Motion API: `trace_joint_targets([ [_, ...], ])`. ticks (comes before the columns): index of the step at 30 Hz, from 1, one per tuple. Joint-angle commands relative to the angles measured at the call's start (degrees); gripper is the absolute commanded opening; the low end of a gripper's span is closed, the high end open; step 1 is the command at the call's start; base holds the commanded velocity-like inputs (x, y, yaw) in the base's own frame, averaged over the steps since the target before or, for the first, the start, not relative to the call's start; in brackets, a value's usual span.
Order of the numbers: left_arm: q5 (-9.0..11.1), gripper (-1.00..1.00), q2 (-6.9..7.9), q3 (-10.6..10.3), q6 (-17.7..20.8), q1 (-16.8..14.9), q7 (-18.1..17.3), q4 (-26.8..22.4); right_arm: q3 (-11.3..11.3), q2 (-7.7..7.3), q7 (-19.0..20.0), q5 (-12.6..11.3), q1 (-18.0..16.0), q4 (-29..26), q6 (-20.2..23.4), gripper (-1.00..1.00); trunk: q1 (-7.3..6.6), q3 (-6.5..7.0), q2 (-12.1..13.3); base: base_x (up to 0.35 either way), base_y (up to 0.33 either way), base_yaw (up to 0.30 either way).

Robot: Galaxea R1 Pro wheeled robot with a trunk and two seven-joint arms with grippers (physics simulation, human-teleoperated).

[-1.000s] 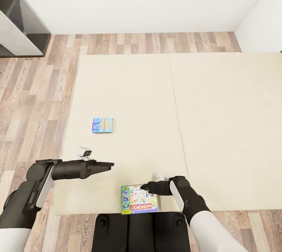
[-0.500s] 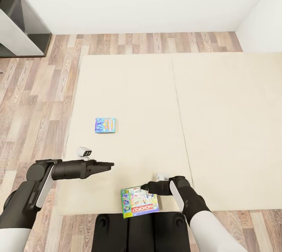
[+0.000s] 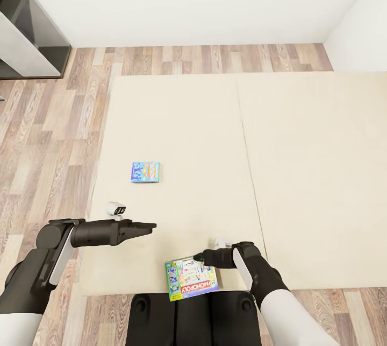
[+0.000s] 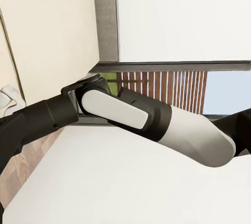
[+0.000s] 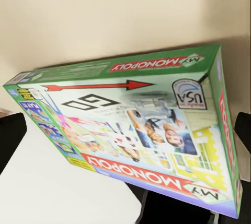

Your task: Put all the toys in the child's room - the three board games (two on the bed and one on the table), the two jigsaw puzzles on the table, and the tennis ball on the table - inside the toy box on the table in the child's room.

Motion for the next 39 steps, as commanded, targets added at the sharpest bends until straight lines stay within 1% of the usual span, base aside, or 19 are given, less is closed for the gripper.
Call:
trace_joint_targets([
  [1, 0.02, 1.0, 0.02, 0.0, 0.61, -0.02, -0.18, -0.01, -0.12, 0.03, -0.17, -0.37, -0.01, -0.06, 0.37, 1.0, 0.03, -0.06, -0.09, 0.0, 0.0, 0.0],
  [12, 0.1, 1.0, 0.02, -0.1, 0.61, -0.01, -0.18, -0.01, -0.26, 0.03, -0.12, -0.16, -0.01, 0.11, 0.65, 1.0, 0.03, -0.06, -0.09, 0.0, 0.0, 0.0],
  [24, 0.11, 1.0, 0.02, -0.12, 0.61, 0.01, -0.18, -0.01, -0.46, 0.03, -0.17, -0.17, -0.01, 2.47, 2.87, 1.0, 0.03, -0.06, -0.09, 0.0, 0.0, 0.0],
  [30, 0.1, 1.0, 0.0, -0.12, 0.61, -0.01, -0.18, -0.01, -0.54, 0.03, -0.25, -0.16, -0.01, 4.67, 3.04, 1.0, 0.03, -0.06, -0.09, 0.0, 0.0, 0.0],
  [39, 0.1, 1.0, -0.01, -0.12, 0.61, 0.02, -0.18, -0.01, -0.71, 0.03, -0.3, -0.16, -0.01, 6.2, 2.82, 1.0, 0.03, -0.06, -0.09, 0.0, 0.0, 0.0],
])
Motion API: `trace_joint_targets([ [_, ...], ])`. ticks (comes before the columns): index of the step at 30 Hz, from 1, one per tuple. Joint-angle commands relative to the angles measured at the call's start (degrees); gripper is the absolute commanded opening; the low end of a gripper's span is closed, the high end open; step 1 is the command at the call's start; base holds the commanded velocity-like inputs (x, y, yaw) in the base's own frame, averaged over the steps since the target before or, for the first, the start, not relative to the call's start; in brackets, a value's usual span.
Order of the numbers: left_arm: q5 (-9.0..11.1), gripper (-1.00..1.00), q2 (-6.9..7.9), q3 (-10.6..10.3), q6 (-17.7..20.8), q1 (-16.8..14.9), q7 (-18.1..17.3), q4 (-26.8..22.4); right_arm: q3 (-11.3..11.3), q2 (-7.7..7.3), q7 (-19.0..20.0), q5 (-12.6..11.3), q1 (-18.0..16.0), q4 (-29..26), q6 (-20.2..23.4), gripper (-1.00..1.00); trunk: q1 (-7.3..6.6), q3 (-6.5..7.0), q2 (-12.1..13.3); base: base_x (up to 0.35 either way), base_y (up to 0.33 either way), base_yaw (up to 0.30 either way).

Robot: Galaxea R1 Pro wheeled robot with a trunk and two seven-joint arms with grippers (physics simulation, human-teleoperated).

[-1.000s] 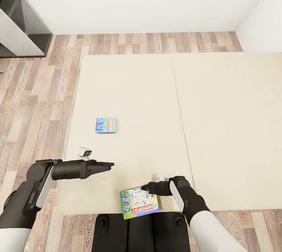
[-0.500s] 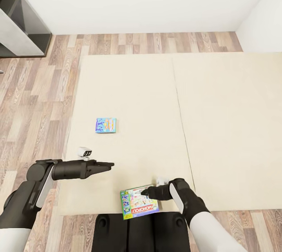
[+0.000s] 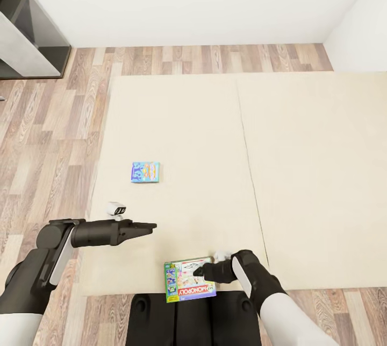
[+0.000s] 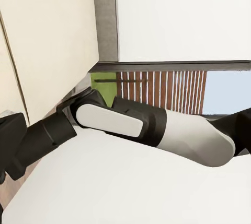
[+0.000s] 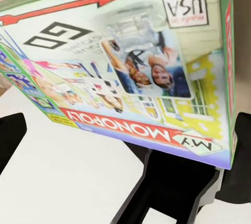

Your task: Put all the toys in the child's room - the three board games (two on the bed and one on the table), the two jigsaw puzzles on the table, and the tennis ball on the table - inside the toy box on the table in the child's room.

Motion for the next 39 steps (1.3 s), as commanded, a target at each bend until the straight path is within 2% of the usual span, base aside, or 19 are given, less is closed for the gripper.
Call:
trace_joint_targets([
  [1, 0.03, 1.0, 0.0, -0.01, 0.61, 0.0, -0.18, -0.01, -0.18, 0.03, -0.14, -0.39, -0.01, 0.04, 0.33, 1.0, 0.03, -0.06, -0.09, 0.0, 0.0, 0.0],
  [23, 0.03, 1.0, 0.05, 0.04, 0.61, -0.05, -0.18, -0.01, -0.19, 0.03, -0.32, -0.2, -0.08, 1.24, -0.48, 1.0, 0.03, -0.06, -0.09, 0.0, 0.0, 0.0],
  [39, -0.06, 1.0, 0.05, 0.05, 0.57, -0.03, -0.18, -0.01, 0.25, 0.03, -0.2, 0.05, -0.08, 1.24, -3.53, 1.0, 0.03, -0.06, -0.09, 0.0, 0.0, 0.0],
])
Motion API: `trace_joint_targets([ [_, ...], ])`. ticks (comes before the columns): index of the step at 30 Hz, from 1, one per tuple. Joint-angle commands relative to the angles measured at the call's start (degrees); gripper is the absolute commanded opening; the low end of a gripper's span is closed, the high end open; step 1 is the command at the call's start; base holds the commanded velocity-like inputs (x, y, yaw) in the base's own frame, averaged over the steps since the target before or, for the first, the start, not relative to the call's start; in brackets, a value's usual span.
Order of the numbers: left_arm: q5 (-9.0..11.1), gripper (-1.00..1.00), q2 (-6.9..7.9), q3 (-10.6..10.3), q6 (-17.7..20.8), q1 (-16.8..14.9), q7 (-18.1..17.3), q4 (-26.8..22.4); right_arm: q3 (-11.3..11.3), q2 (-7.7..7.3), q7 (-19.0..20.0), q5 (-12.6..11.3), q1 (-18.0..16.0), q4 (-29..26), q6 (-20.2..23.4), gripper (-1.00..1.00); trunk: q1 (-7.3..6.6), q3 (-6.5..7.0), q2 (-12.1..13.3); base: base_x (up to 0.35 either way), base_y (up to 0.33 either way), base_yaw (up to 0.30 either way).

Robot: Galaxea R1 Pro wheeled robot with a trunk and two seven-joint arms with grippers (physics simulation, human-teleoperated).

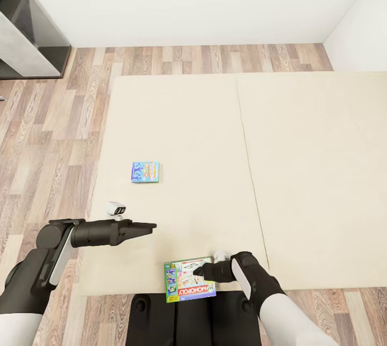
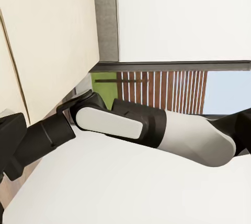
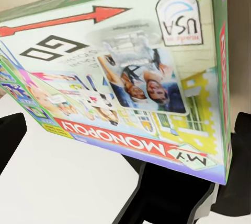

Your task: Put all the toys in the child's room - the three board games (two on the bed and one on the table), the two jigsaw puzzles on the table, and the tennis ball on the table - inside the toy box on the table in the child's room.

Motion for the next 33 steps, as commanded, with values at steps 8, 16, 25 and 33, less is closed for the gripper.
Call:
trace_joint_targets([
  [8, -0.06, 1.0, -0.06, -0.07, 0.55, 0.01, -0.11, -0.01, -0.14, 0.02, -0.04, -0.35, -0.01, -0.07, 0.34, 1.0, 0.03, -0.06, -0.09, 0.0, 0.0, 0.0],
  [16, -0.14, 1.0, -0.07, -0.08, 0.55, -0.02, -0.09, -0.01, -0.14, 0.02, -0.01, -0.35, -0.02, -0.07, 0.34, 1.0, 0.03, -0.06, -0.09, 0.0, 0.0, 0.0],
  [25, -0.15, 1.0, -0.1, -0.08, 0.49, -0.01, -0.07, -0.01, -0.02, 0.02, 0.28, -0.35, -0.02, -0.11, 0.34, 1.0, 0.03, -0.06, -0.09, 0.0, 0.0, 0.0],
  [33, -0.2, 1.0, -0.14, -0.11, 0.46, -0.01, -0.02, -0.01, 0.17, 0.02, 0.64, -0.39, 0.03, -0.23, 0.35, 1.0, 0.03, -0.06, -0.09, 0.0, 0.0, 0.0],
])
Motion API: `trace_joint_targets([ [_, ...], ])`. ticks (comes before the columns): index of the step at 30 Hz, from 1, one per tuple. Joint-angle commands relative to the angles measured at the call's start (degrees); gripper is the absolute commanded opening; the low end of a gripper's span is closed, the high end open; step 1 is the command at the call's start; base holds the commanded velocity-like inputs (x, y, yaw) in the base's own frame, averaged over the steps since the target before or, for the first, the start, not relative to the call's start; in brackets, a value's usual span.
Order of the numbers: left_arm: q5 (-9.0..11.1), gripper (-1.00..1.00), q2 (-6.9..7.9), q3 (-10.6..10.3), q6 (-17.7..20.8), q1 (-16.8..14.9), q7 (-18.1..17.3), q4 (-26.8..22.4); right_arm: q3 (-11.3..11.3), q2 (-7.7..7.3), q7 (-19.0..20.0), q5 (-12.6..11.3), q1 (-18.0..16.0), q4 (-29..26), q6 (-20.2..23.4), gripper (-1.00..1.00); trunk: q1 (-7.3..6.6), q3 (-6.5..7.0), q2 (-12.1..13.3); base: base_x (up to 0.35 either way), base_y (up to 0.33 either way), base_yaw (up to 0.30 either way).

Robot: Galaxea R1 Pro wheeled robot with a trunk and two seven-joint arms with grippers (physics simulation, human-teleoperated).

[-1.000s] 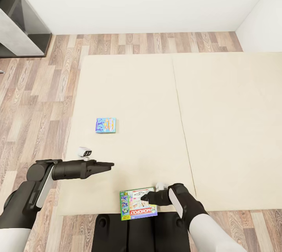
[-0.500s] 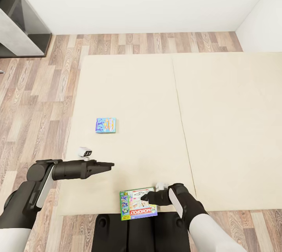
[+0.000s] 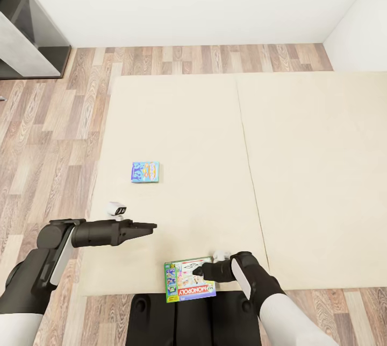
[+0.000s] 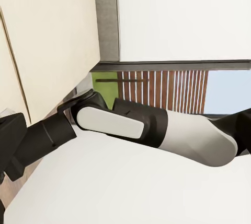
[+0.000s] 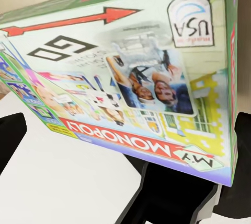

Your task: Put all the toys in the child's room - the three board games (two on the bed and one on the table), the two jigsaw puzzles on the table, and the tennis ball on the table - inside the toy box on the table in the child's room.

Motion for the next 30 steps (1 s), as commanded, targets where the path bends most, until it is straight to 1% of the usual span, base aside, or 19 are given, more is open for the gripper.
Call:
trace_joint_targets([
  [1, 0.01, 1.0, 0.0, 0.0, 0.6, -0.01, -0.17, -0.01, -0.09, 0.02, -0.09, -0.35, 0.01, -0.08, 0.36, 1.0, 0.03, -0.06, -0.09, 0.0, 0.0, 0.0],
  [10, -0.02, 1.0, -0.04, 0.01, 0.6, 0.0, -0.08, -0.01, 0.03, 0.02, -0.07, -0.11, 0.03, -0.08, 0.25, 1.0, 0.03, -0.06, -0.09, 0.0, 0.0, 0.0],
  [19, -0.02, 1.0, 0.0, 0.02, 0.6, 0.0, -0.08, -0.01, 0.03, 0.02, -0.07, 0.02, 0.04, -0.01, -2.26, 1.0, 0.03, -0.06, -0.09, 0.0, 0.0, 0.0],
  [30, -0.01, 1.0, 0.01, 0.02, 0.6, -0.02, -0.08, -0.01, 0.05, -0.03, -0.07, 0.02, 0.04, 0.0, -2.53, 1.0, 0.03, -0.12, -0.09, 0.0, 0.0, 0.0],
])
